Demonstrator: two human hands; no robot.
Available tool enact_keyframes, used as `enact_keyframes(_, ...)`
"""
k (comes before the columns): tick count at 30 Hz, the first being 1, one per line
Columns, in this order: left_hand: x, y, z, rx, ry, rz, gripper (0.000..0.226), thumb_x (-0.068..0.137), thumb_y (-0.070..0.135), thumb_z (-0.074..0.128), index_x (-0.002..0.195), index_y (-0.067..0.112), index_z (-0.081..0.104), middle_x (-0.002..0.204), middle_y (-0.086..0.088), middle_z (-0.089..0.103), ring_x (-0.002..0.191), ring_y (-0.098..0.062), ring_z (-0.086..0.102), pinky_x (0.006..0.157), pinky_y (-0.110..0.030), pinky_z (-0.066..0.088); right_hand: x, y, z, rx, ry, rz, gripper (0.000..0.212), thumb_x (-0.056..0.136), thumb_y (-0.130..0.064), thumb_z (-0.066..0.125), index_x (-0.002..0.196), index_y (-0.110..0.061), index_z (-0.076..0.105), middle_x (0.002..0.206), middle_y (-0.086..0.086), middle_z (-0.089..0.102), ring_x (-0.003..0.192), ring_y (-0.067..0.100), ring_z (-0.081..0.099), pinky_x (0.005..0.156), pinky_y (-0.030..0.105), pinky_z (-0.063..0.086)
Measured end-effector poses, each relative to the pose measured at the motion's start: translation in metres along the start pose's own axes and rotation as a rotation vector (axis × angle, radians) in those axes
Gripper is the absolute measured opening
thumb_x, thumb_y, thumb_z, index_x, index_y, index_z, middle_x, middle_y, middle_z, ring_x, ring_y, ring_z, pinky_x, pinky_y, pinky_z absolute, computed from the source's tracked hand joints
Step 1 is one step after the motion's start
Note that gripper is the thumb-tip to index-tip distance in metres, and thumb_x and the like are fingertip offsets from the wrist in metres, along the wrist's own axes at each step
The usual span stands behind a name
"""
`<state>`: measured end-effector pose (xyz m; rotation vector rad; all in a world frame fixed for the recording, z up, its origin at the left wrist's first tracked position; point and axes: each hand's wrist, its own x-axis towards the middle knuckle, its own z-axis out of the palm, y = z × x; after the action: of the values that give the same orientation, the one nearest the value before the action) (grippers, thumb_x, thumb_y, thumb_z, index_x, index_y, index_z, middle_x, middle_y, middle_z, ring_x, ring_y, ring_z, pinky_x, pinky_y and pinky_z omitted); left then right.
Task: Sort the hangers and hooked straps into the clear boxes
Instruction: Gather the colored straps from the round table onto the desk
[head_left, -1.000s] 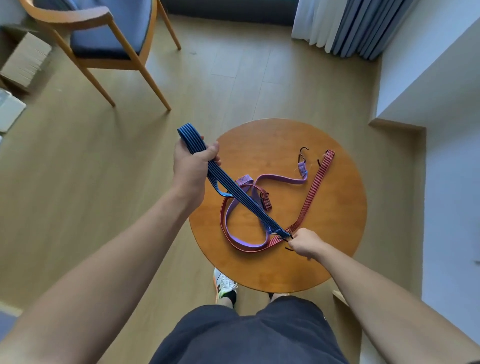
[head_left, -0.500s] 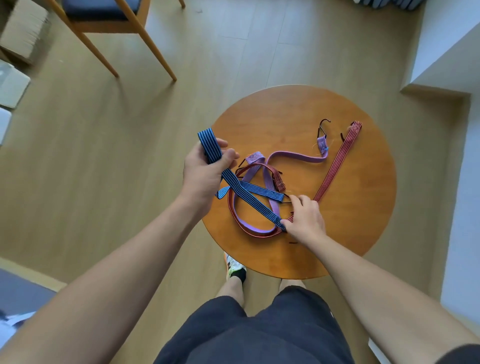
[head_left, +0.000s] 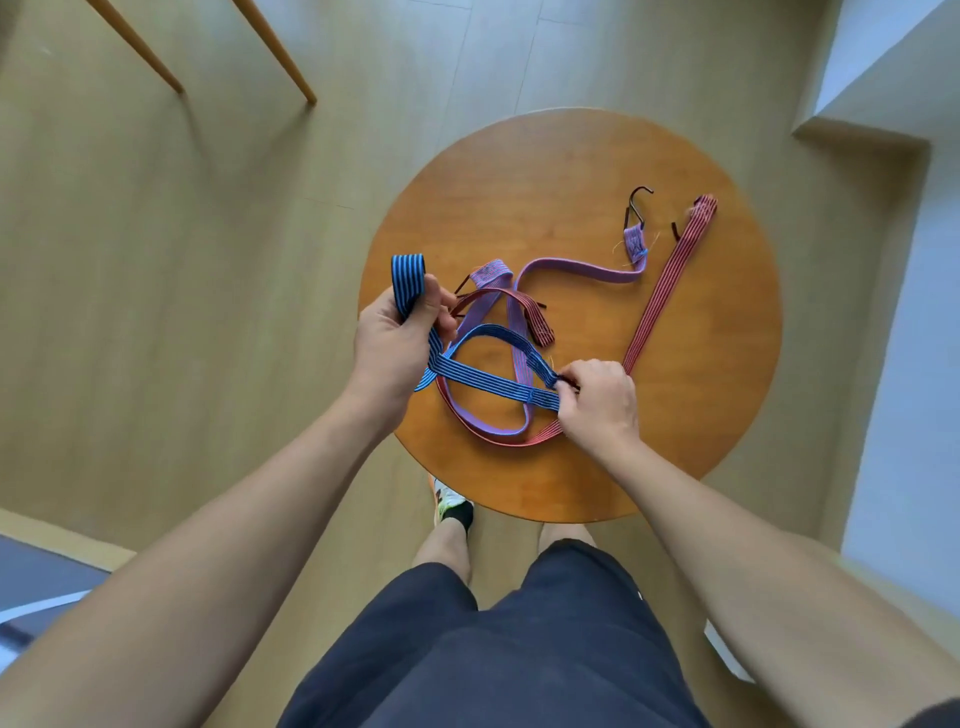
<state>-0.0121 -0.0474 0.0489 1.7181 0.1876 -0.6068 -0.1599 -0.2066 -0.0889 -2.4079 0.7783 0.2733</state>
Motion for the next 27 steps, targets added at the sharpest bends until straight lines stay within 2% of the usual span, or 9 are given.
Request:
enact_keyframes(3,0.000,-0.006,0.005,0.009,0.003,0.003,0.029,0.109,0.023,0.051,0.098,-0.002,0.061,0.070,-0.006,0.055,0.065,-0.020,0.051,0.067,-0.030,0.048,0.001,0.000,0.003,-0.013,-0.200,0.031,0.033,0.092,-0.031,0.065,0.121,-0.016,0.065,0.107,0.008,0.070,0.107,0.034,0.059,0.088,0.041,0.050)
enact_keyframes(5,-0.001,-0.009,0.004,0.016,0.008,0.006,0.028,0.108,0.022,0.052,0.096,-0.001,0.062,0.068,-0.003,0.056,0.062,-0.017,0.051,0.061,-0.025,0.048,0.003,-0.001,0.009,-0.175,-0.316,0.028,0.042,0.088,-0.042,0.070,0.121,-0.017,0.060,0.108,0.008,0.068,0.108,0.033,0.057,0.089,0.041,0.050)
enact_keyframes(12,-0.005,0.002,-0.014,0.058,-0.014,0.072,0.031,0.097,0.040,0.063,0.084,0.014,0.071,0.070,-0.010,0.056,0.069,-0.026,0.053,0.070,-0.038,0.048,-0.008,-0.006,0.011,-0.360,-0.179,-0.028,0.019,0.084,-0.028,0.064,0.100,-0.020,0.057,0.109,0.006,0.057,0.106,0.030,0.048,0.089,0.040,0.041)
enact_keyframes(15,-0.005,0.012,-0.016,0.133,0.014,0.092,0.025,0.102,0.037,0.063,0.087,0.019,0.073,0.065,0.013,0.060,0.061,-0.011,0.054,0.069,-0.036,0.056,-0.016,-0.020,-0.020,-0.296,-0.228,-0.065,0.017,0.084,-0.027,0.059,0.092,-0.021,0.045,0.098,0.004,0.065,0.101,0.033,0.058,0.090,0.042,0.041)
enact_keyframes(17,-0.003,0.020,-0.013,0.222,0.010,0.119,0.017,0.101,0.035,0.066,0.087,0.028,0.070,0.066,0.019,0.060,0.063,-0.011,0.052,0.069,-0.032,0.052,-0.021,-0.031,-0.047,-0.211,-0.258,-0.116,0.016,0.085,-0.026,0.056,0.095,-0.018,0.047,0.094,0.006,0.060,0.093,0.034,0.060,0.081,0.042,0.046)
enact_keyframes(21,-0.011,0.048,-0.004,0.410,-0.298,0.183,0.019,0.089,0.030,0.081,0.093,0.040,0.066,0.071,0.029,0.065,0.067,0.008,0.059,0.067,-0.008,0.044,-0.027,-0.064,-0.112,-0.131,-0.336,-0.211,0.024,0.088,-0.021,0.052,0.112,-0.022,0.053,0.099,0.003,0.050,0.094,0.032,0.059,0.079,0.042,0.050)
enact_keyframes(23,-0.019,0.063,0.003,0.466,-0.448,0.218,0.008,0.094,0.030,0.076,0.101,0.029,0.074,0.079,0.021,0.066,0.070,0.008,0.061,0.071,-0.016,0.045,-0.026,-0.087,-0.145,-0.103,-0.357,-0.277,0.034,0.088,-0.017,0.055,0.121,-0.023,0.056,0.104,0.003,0.055,0.097,0.027,0.059,0.085,0.043,0.051)
enact_keyframes(25,-0.029,0.074,0.010,0.464,-0.513,0.236,0.029,0.102,0.038,0.062,0.110,0.013,0.076,0.087,0.004,0.070,0.080,-0.009,0.065,0.078,-0.033,0.052,-0.029,-0.107,-0.170,0.036,-0.283,-0.308,0.034,0.083,-0.010,0.063,0.115,-0.019,0.059,0.101,0.000,0.063,0.093,0.022,0.062,0.081,0.039,0.053)
enact_keyframes(27,-0.038,0.079,0.016,0.360,-0.537,0.164,0.037,0.106,0.039,0.052,0.117,0.011,0.073,0.109,-0.011,0.076,0.103,-0.023,0.072,0.096,-0.046,0.057,-0.034,-0.120,-0.187,0.229,-0.150,-0.247,0.038,0.076,-0.007,0.075,0.108,-0.018,0.058,0.095,-0.003,0.069,0.087,0.020,0.066,0.075,0.034,0.054)
